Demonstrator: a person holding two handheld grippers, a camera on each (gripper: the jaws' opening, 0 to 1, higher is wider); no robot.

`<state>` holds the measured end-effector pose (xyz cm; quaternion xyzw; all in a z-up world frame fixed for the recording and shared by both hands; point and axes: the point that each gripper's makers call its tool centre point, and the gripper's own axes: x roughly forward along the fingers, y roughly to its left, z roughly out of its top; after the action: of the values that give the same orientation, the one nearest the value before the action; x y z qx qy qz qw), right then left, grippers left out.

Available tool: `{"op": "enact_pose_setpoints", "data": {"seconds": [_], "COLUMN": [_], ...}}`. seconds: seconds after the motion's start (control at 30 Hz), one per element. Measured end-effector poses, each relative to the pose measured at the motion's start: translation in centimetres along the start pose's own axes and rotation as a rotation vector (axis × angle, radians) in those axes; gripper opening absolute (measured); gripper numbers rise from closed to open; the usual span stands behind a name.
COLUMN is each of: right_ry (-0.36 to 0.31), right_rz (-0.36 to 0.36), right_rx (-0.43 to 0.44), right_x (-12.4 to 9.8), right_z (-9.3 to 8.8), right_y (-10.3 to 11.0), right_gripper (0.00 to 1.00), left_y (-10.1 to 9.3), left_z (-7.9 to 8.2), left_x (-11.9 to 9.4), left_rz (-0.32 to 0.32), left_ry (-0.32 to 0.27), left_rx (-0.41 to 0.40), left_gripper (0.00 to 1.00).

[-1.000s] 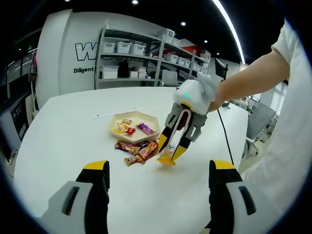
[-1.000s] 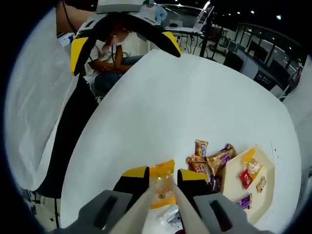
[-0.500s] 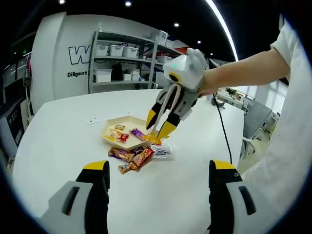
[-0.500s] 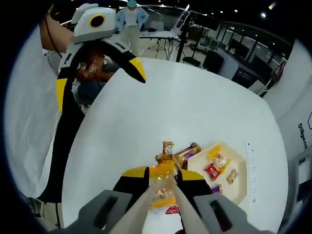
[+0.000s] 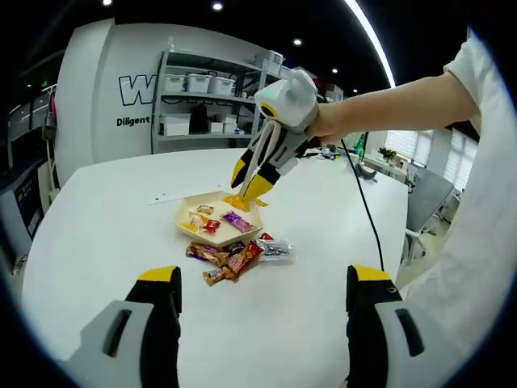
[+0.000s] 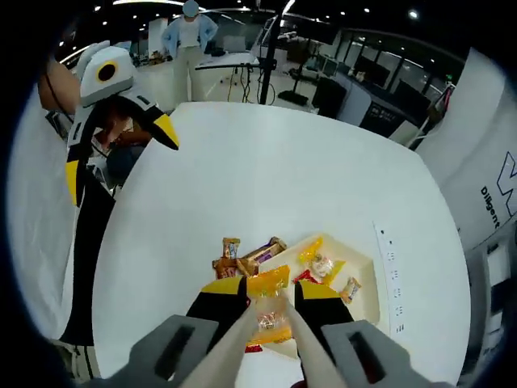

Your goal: Place the target food into the container with the food tongs after gripping and lifting it, then release it inside without dropping or visibly crushing the food.

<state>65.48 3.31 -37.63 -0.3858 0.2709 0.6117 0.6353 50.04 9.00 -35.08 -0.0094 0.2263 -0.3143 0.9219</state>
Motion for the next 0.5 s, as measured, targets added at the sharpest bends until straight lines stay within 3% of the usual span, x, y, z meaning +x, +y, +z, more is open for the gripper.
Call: {"op": "enact_pose_setpoints", "data": {"seconds": [0.5], "right_ry": [-0.007], "right_rz": [-0.025], "right_rx": [0.025], "right_x": [0.9], "right_z": [0.9], "right_y": [-1.9], "right_gripper": [0.18], "left_y": [0.6], "left_z": [-0.1], "left_x": [-0.4], "left_rz": [0.023], "left_ry": [0.001], "left_rx": [-0.016], "left_gripper": [0.81]}}
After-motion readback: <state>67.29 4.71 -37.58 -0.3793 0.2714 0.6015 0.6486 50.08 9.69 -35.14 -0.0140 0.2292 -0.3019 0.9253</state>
